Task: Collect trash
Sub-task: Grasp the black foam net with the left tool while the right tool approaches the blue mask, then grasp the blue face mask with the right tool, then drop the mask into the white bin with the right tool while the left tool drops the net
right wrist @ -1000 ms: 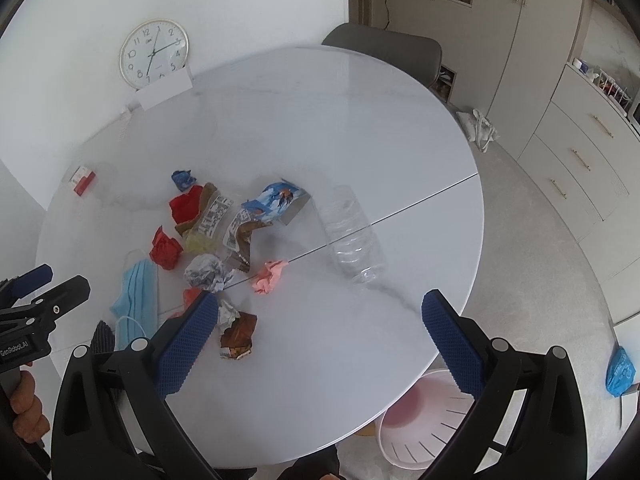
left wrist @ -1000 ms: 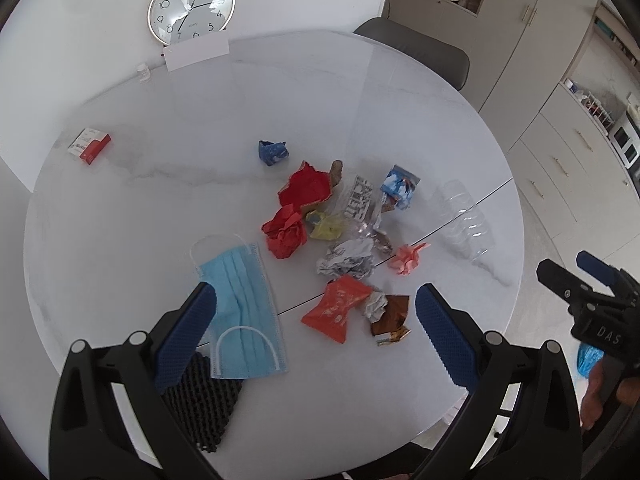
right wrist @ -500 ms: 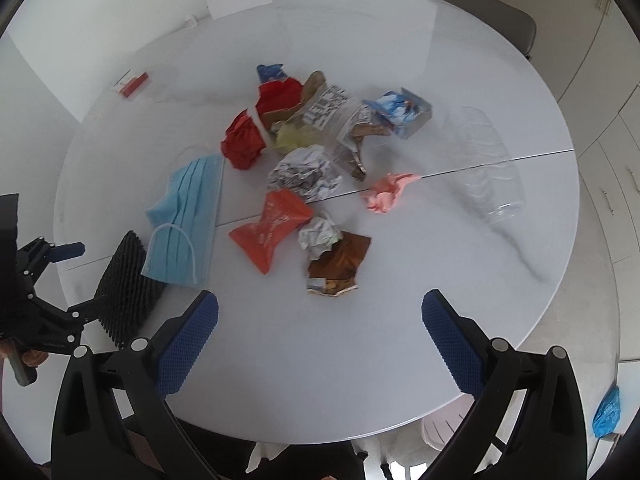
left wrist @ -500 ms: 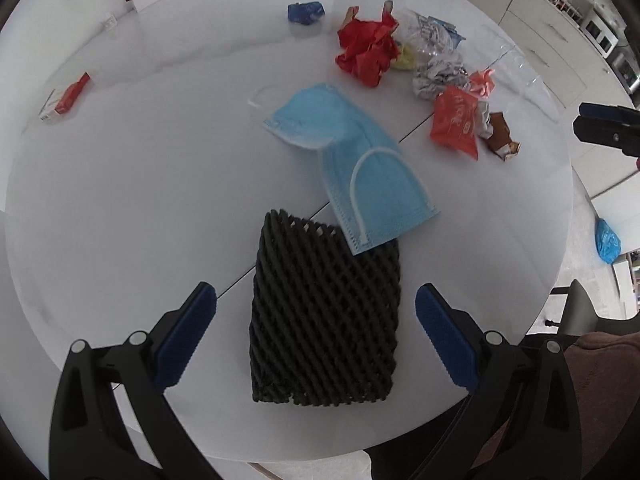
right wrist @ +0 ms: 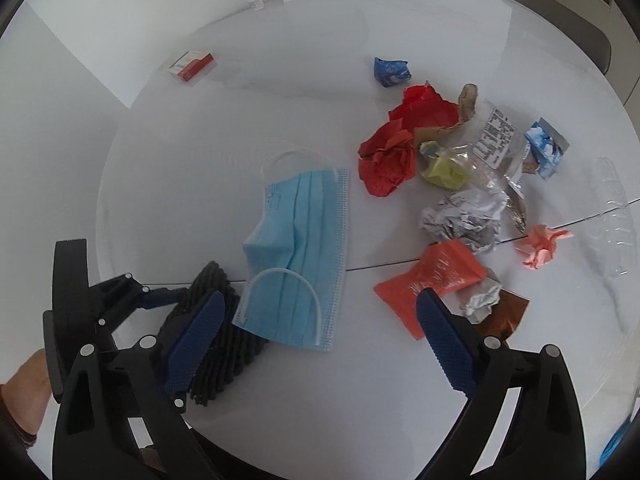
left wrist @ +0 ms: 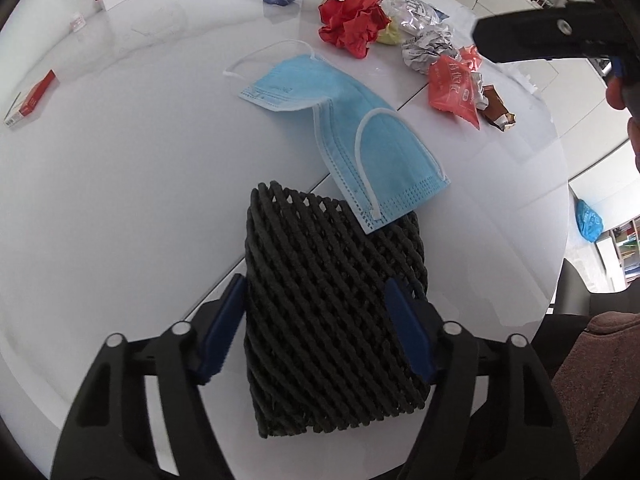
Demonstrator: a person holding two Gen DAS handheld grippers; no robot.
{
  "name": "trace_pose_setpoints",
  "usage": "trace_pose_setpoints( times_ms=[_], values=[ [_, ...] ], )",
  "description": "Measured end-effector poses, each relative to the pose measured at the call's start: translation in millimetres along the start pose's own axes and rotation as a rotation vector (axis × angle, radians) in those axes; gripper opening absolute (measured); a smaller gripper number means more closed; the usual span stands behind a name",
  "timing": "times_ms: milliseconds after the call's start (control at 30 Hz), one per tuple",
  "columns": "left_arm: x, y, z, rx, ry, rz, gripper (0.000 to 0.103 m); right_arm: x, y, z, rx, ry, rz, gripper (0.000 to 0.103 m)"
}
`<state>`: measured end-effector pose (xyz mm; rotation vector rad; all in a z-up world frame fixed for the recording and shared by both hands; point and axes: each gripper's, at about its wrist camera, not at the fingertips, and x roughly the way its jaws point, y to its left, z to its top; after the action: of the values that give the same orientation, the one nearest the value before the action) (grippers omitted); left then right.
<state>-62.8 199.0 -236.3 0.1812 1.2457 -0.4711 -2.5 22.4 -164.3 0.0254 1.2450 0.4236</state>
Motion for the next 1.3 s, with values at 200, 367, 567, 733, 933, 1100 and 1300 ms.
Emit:
trace_pose_setpoints(
  times_ms=[200,367,567,733,933,1100,1300],
  values=[
    [-4.9,14.6,-4.5,-0.064,-0.036,-0.04,0.043,12.6,6.0,5.5,0.02,0.016,0.024,0.082],
    [-4.9,27.3,-6.9,-0.109,-0.048,-0.065,0.027,24.4,8.3,9.7,0.011,0.033,0.026,0.074],
    [-11.6,28.5,-7.3,-0.099,-0.066,-0.065,0.014,48.5,13.9,22.7,-0.005,0.067,0.02,0.069],
    [-19.7,25.6,-8.9,-0.099,-0.09,-0.056,0.013,72.6,24.2,30.2,-0.021,0.109,-0.017,0.057],
    [-29.6,23.9,-10.2,-0.125,-0.107,-0.046,0.013,94.9,23.6,30.3,0.025,0.174,0.019,0.01],
    [-45.4,25.9,-10.6,-0.146,-0.126,-0.026,0.013,69.4,15.5,30.4,0.056,0.113,0.075,0.006],
    [-71.7,14.0,5.3,-0.103,-0.178,-0.033,0.012,-16.9,-11.9,24.4,0.099,-0.063,0.09,0.006]
  ],
)
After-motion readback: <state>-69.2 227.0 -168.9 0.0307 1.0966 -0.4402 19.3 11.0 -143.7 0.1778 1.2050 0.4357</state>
